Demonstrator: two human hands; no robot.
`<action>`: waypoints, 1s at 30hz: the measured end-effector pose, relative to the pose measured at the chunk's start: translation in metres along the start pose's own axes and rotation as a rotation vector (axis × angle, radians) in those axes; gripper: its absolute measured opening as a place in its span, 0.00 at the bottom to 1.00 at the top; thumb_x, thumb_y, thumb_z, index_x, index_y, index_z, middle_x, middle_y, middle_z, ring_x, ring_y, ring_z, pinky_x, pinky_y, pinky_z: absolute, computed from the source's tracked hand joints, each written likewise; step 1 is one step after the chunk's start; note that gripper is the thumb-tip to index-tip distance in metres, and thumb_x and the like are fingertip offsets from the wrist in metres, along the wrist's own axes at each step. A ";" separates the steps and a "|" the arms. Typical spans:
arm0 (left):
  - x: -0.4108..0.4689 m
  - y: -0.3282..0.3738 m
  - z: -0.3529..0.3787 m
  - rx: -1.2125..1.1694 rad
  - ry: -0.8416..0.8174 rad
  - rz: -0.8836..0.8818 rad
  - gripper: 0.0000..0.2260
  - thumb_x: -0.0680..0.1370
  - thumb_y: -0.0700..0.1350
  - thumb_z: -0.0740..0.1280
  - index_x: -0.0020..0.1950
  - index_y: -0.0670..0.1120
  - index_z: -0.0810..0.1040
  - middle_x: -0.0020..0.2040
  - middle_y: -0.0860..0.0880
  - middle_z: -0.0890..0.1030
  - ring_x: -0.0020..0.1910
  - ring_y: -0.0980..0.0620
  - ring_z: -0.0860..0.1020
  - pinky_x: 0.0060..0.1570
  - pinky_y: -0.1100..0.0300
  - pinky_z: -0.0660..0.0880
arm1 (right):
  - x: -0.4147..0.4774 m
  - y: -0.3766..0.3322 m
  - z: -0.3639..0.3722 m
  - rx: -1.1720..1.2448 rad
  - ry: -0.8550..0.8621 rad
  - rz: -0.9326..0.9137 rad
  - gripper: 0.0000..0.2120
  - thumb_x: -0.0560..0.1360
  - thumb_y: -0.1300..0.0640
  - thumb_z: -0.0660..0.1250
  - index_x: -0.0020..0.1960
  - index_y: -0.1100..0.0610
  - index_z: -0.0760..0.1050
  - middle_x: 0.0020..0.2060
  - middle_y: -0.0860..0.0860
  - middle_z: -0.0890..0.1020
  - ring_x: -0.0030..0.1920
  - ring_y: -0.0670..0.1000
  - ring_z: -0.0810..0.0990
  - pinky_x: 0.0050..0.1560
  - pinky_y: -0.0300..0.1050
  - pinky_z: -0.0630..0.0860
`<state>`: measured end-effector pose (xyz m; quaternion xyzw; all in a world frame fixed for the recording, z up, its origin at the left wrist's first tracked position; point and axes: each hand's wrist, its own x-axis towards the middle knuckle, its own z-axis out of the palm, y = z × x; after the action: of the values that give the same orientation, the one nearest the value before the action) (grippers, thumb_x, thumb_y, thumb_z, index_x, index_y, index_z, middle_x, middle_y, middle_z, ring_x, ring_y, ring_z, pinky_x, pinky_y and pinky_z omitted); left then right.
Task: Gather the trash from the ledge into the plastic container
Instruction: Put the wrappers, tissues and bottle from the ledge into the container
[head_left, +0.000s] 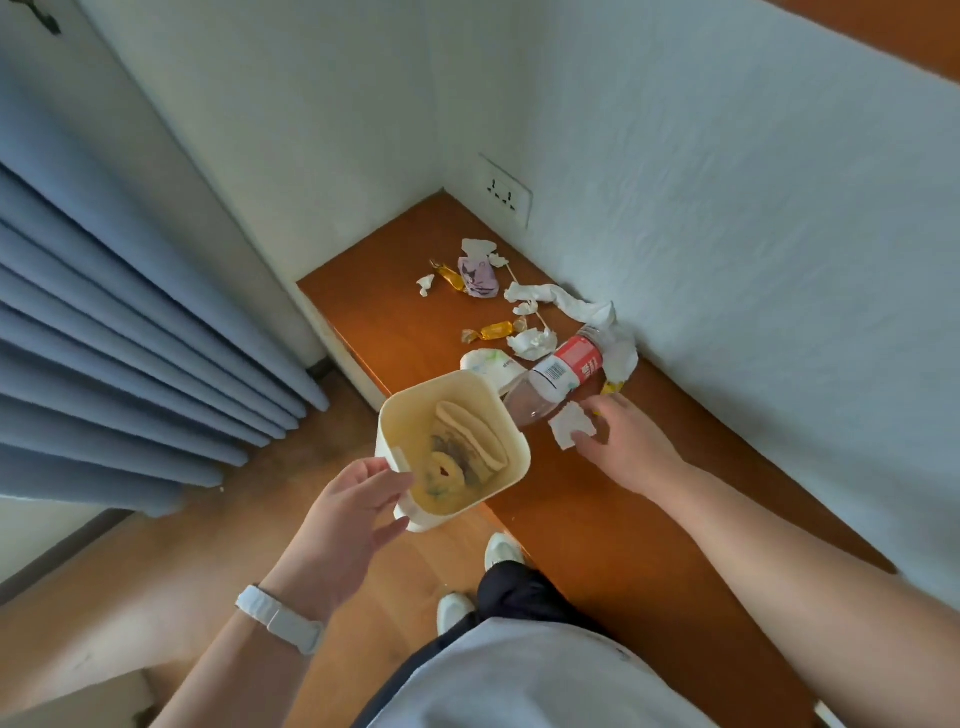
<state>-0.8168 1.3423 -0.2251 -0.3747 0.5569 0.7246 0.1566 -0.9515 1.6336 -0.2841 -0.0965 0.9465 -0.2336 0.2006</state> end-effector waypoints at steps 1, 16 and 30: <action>0.000 0.000 0.001 0.000 0.009 -0.009 0.07 0.79 0.40 0.69 0.56 0.42 0.77 0.50 0.43 0.82 0.51 0.47 0.79 0.57 0.47 0.77 | 0.005 0.011 0.007 -0.022 -0.027 0.006 0.24 0.77 0.45 0.67 0.71 0.50 0.70 0.67 0.47 0.73 0.56 0.48 0.78 0.56 0.49 0.79; -0.002 0.011 0.023 0.024 0.038 -0.049 0.08 0.78 0.38 0.67 0.57 0.40 0.77 0.49 0.44 0.85 0.49 0.48 0.83 0.52 0.50 0.77 | 0.038 0.031 0.052 -0.053 -0.017 -0.015 0.09 0.77 0.57 0.66 0.56 0.56 0.79 0.51 0.51 0.79 0.49 0.53 0.78 0.48 0.51 0.78; -0.019 0.007 0.016 0.063 0.027 -0.013 0.06 0.78 0.39 0.68 0.55 0.41 0.76 0.50 0.42 0.84 0.50 0.47 0.80 0.58 0.46 0.75 | -0.023 -0.060 -0.006 0.370 0.176 -0.113 0.01 0.79 0.55 0.66 0.50 0.52 0.76 0.40 0.42 0.79 0.41 0.44 0.79 0.39 0.39 0.76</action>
<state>-0.8145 1.3588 -0.2053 -0.3827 0.5791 0.7006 0.1654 -0.9286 1.5901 -0.2425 -0.0903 0.8944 -0.4217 0.1182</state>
